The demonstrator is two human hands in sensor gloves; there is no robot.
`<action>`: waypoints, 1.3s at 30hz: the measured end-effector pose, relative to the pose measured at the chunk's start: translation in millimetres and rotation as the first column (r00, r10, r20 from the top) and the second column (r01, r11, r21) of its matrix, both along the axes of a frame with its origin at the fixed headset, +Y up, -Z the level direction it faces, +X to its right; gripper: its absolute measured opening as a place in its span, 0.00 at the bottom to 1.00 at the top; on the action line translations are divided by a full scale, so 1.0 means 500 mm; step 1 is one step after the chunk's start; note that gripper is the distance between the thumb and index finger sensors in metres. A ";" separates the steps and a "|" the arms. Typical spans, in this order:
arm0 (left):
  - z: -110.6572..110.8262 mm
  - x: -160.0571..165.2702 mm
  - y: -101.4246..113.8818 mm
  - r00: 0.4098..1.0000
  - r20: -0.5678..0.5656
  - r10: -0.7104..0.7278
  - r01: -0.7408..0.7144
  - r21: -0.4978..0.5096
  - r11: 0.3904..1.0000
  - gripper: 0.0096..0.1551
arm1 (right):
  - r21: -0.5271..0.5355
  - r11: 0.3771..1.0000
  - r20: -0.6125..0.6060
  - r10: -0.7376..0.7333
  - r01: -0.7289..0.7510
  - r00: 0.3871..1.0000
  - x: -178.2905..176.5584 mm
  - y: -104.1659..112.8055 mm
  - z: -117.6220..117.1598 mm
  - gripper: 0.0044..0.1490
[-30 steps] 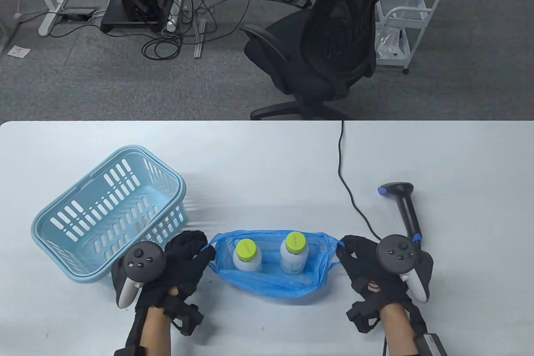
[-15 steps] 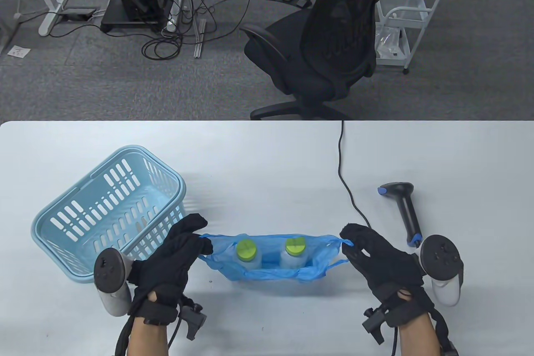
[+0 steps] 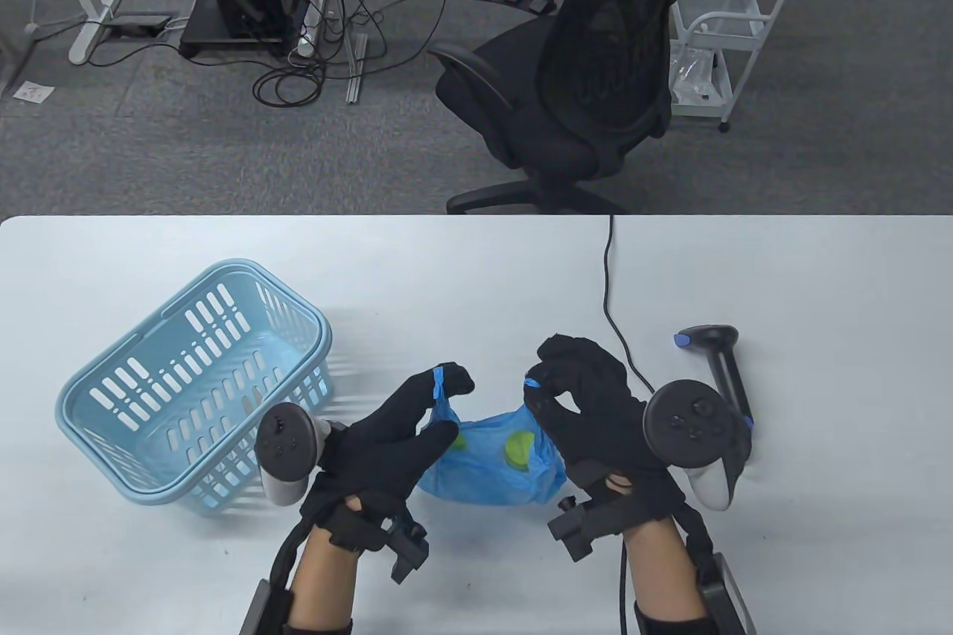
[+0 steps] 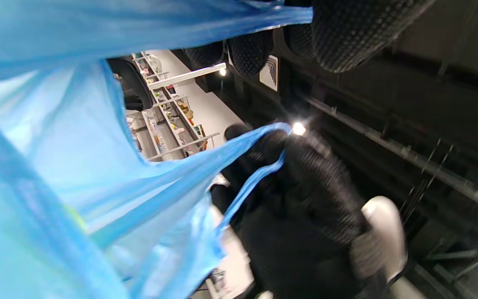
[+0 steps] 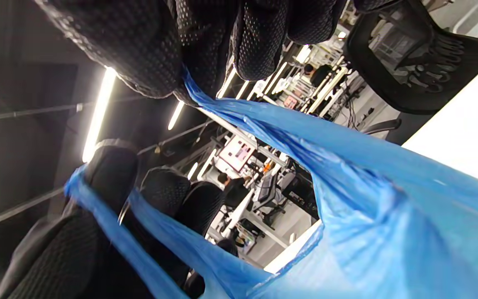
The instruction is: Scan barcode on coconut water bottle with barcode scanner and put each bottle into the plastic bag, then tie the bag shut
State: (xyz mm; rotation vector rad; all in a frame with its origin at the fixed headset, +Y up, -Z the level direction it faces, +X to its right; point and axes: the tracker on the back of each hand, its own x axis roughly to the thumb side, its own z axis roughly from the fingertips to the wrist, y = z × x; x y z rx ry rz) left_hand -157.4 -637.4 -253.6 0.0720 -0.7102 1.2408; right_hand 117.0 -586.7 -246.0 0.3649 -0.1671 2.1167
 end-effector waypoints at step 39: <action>-0.007 0.069 -0.076 0.990 0.125 -0.071 0.094 -0.184 0.978 0.27 | 0.184 0.941 -0.162 0.313 -0.283 0.936 -0.020 -0.038 -0.022 0.23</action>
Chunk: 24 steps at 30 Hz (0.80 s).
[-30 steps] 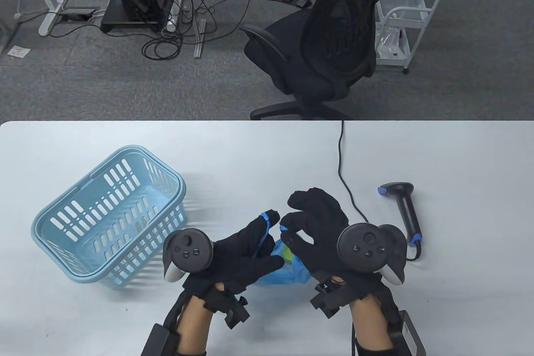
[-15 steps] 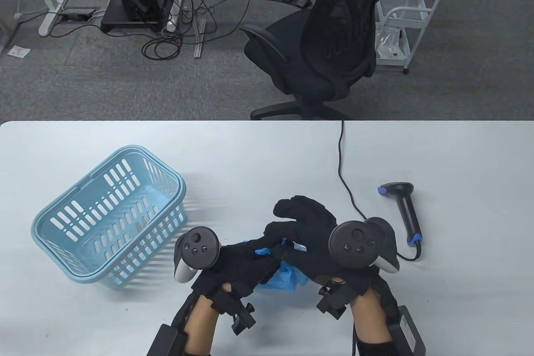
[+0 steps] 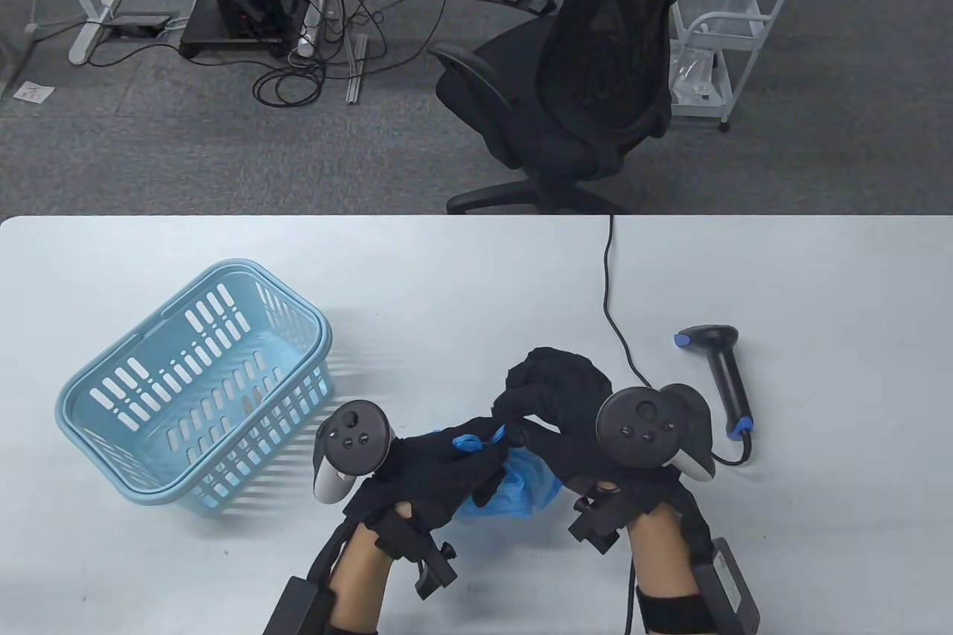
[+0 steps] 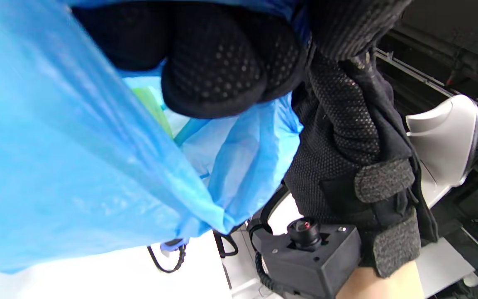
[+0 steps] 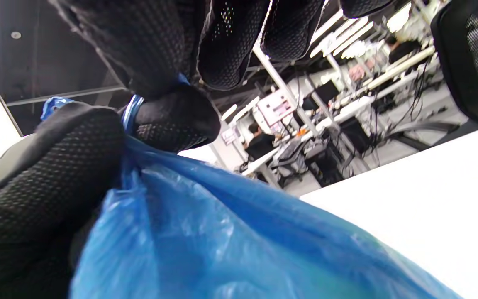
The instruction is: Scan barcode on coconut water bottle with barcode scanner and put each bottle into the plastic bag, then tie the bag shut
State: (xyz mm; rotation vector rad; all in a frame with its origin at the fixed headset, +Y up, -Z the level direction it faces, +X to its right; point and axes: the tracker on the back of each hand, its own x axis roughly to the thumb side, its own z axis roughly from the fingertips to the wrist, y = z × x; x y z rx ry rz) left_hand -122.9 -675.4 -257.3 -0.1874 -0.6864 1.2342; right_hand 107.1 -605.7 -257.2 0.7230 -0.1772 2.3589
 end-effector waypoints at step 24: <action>-0.006 -0.051 -0.034 0.914 -0.289 0.283 -0.338 -0.161 0.927 0.18 | -0.306 0.939 -0.091 0.136 -0.158 0.987 -0.033 -0.001 0.003 0.22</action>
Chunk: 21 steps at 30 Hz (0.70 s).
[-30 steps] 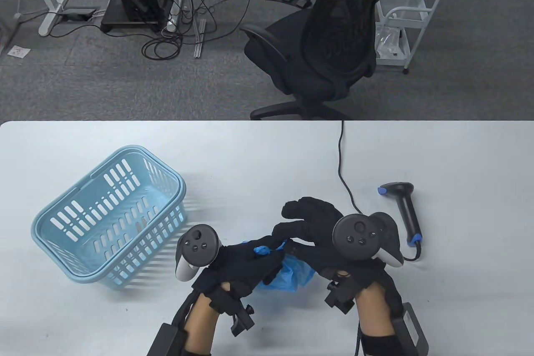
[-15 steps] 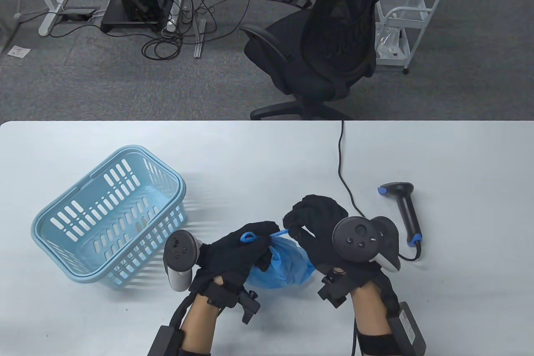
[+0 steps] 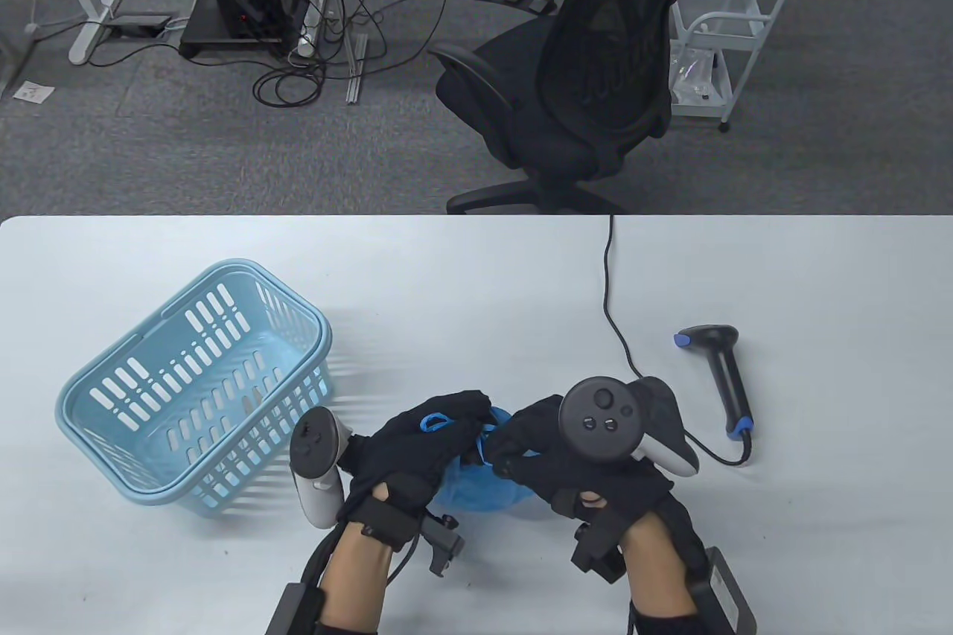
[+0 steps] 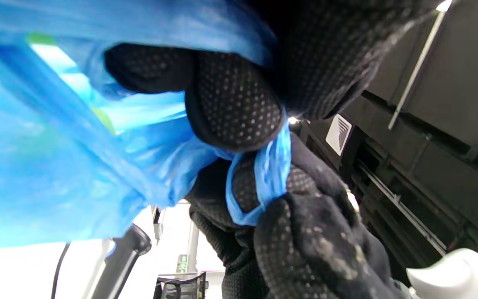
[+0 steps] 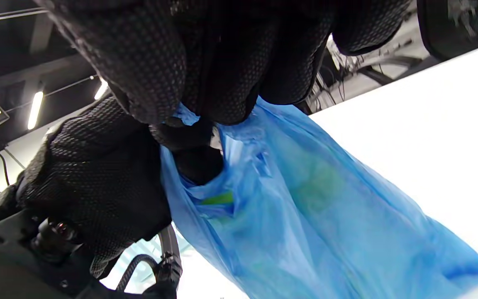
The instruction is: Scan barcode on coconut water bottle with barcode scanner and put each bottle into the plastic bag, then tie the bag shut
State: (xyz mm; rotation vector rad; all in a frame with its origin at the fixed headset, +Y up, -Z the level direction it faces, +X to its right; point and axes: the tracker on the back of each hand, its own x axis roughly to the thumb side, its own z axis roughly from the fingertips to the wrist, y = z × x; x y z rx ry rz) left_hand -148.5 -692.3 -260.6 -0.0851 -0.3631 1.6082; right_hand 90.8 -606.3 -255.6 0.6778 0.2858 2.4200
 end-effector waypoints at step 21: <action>0.052 0.021 0.100 0.671 -0.442 -0.595 0.740 0.451 0.500 0.30 | -0.017 0.994 0.047 -0.106 0.106 0.993 0.002 -0.078 -0.040 0.24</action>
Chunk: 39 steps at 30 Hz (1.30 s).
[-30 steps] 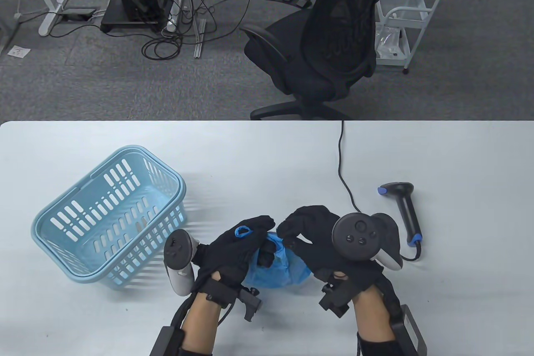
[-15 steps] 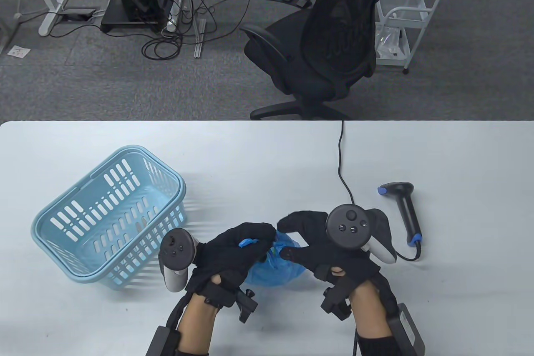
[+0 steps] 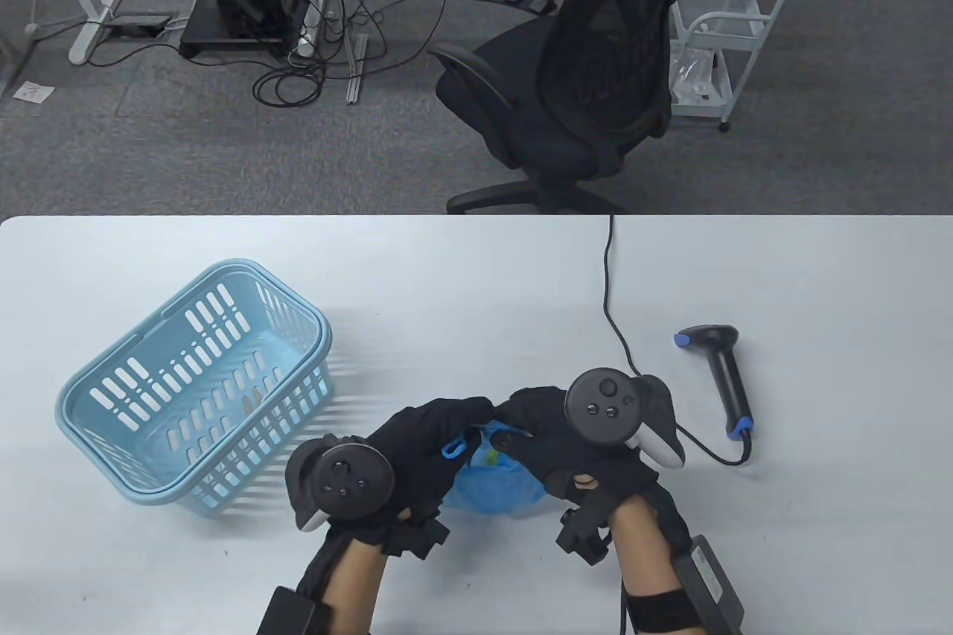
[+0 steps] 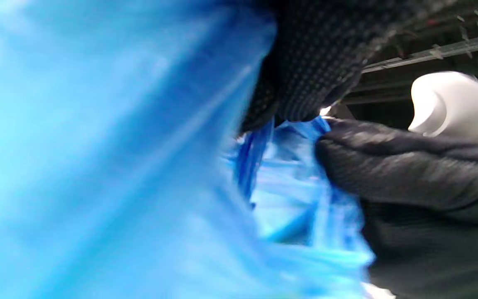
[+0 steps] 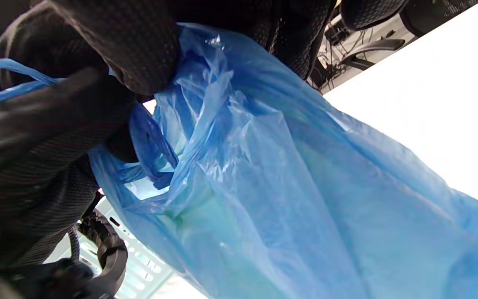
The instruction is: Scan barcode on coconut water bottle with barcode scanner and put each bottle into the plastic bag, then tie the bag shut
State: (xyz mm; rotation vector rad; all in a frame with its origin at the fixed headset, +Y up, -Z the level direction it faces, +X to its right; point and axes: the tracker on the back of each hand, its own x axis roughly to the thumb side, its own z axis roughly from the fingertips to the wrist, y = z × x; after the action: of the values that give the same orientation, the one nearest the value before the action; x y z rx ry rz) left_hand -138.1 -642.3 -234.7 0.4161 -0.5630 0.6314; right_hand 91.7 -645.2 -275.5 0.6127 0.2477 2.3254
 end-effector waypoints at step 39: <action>-0.006 -0.059 -0.033 0.977 0.050 0.207 -0.205 -0.039 0.978 0.24 | 0.239 0.963 0.230 -0.183 0.127 0.956 0.058 0.012 0.045 0.23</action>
State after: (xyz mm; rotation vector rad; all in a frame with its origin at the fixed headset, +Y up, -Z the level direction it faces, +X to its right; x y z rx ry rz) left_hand -167.5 -658.6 -237.8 0.4295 -0.5640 0.8520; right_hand 120.9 -639.2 -253.1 0.4209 -0.1758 2.2630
